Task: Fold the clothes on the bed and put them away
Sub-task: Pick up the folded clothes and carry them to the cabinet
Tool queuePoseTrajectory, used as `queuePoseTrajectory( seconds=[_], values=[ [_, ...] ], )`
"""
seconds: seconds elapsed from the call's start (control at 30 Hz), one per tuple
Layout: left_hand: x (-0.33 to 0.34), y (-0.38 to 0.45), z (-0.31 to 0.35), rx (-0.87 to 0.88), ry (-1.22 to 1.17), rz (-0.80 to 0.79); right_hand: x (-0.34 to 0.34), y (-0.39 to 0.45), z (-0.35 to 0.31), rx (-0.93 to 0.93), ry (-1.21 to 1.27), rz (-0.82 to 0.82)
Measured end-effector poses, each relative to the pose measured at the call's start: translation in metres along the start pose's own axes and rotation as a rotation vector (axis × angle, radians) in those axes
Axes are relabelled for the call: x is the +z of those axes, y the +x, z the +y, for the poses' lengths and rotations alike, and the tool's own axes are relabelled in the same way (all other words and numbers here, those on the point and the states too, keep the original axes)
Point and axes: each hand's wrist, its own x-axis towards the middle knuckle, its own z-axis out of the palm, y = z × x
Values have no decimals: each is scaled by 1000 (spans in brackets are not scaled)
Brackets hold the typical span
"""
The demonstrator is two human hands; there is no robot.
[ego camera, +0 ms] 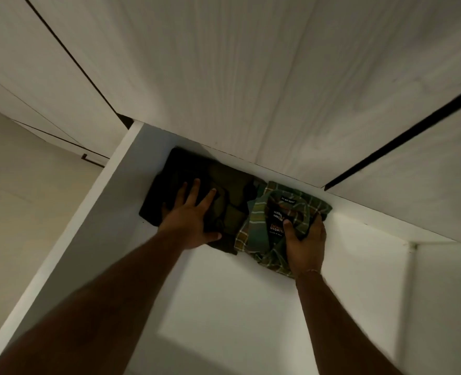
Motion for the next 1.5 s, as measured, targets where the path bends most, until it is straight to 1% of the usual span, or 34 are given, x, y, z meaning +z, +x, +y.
queuePoseTrajectory(
  seconds=[0.1,0.17,0.2,0.27,0.33,0.4,0.47,0.57,0.67,0.8,0.97,1.07,1.13,1.17,1.2,1.27,1.4,1.43,1.5],
  values=[
    [-24,9,8,-21,23,-165,-12,1,-8,-19,6,-18],
    [-42,9,11,-5,13,-217,-30,-6,-16,-6,23,16],
    [-50,4,11,9,0,-204,-41,-14,-21,21,32,43],
    [-57,-17,4,58,-33,-70,-61,-41,-28,39,21,126],
    [-54,-45,-1,110,-73,88,-76,-73,-30,-23,-18,205],
    [-45,-78,-6,138,-109,138,-81,-106,-29,-102,-58,207],
    [-36,-114,-8,138,-121,128,-75,-140,-32,-161,-100,128],
    [-29,-178,-3,127,-159,106,-60,-189,-40,-280,-206,-65],
    [-34,-224,3,134,-185,133,-44,-220,-55,-422,-243,-201],
    [-33,-294,-26,123,-199,285,-37,-254,-81,-613,-269,-368],
    [-16,-400,-62,-45,-406,529,-31,-321,-121,-876,-273,-542],
    [13,-481,-89,-225,-480,675,-5,-396,-141,-1058,-313,-722],
    [33,-520,-102,-328,-484,713,8,-432,-147,-1158,-339,-812],
    [53,-555,-113,-410,-532,760,21,-466,-148,-1246,-358,-892],
    [71,-585,-120,-473,-581,800,30,-494,-143,-1311,-389,-953],
    [91,-627,-131,-558,-617,867,46,-529,-142,-1351,-435,-1025],
    [194,-771,-153,-933,-783,1049,92,-670,-99,-1491,-478,-1312],
    [213,-793,-153,-989,-841,1064,97,-692,-90,-1494,-498,-1364],
    [262,-855,-149,-1156,-970,1088,106,-760,-60,-1466,-540,-1489]
  ],
)
